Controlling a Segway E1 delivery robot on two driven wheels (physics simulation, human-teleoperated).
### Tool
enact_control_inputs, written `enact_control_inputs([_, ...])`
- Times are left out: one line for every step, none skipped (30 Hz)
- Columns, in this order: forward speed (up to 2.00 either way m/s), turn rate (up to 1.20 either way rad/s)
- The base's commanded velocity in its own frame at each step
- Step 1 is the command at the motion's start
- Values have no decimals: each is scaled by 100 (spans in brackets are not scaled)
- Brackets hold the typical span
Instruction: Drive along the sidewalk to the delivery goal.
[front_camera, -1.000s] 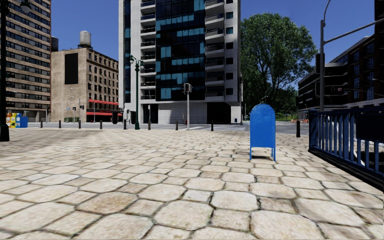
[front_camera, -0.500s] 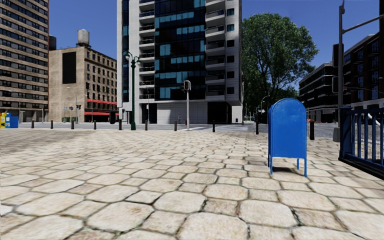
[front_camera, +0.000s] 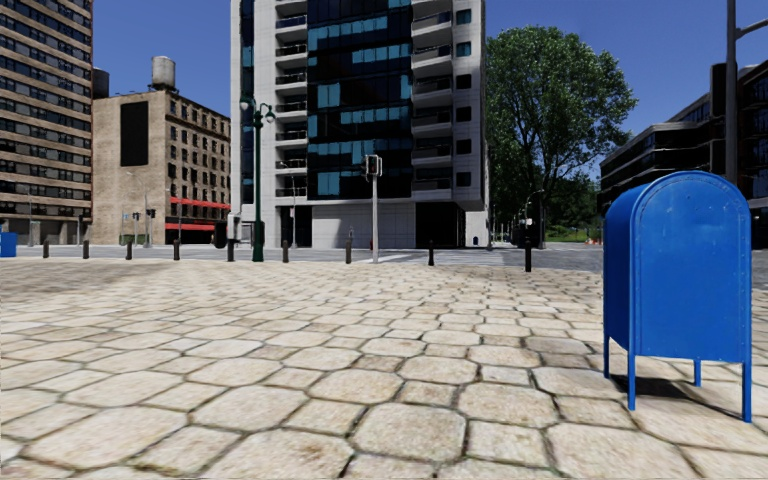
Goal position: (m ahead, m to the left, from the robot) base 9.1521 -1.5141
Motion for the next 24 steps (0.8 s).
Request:
enact_control_inputs([200, -38])
enact_control_inputs([200, -38])
enact_control_inputs([200, -40])
enact_control_inputs([200, -40])
enact_control_inputs([200, -41])
enact_control_inputs([200, -41])
enact_control_inputs([200, -41])
enact_control_inputs([200, -41])
enact_control_inputs([200, -41])
enact_control_inputs([200, -41])
enact_control_inputs([200, -41])
enact_control_inputs([200, -41])
enact_control_inputs([200, -40])
enact_control_inputs([200, -40])
enact_control_inputs([200, -40])
enact_control_inputs([200, -40])
enact_control_inputs([200, -40])
enact_control_inputs([200, -40])
enact_control_inputs([200, -40])
enact_control_inputs([200, -40])
enact_control_inputs([200, -40])
enact_control_inputs([200, -40])
enact_control_inputs([200, -31])
enact_control_inputs([200, -12])
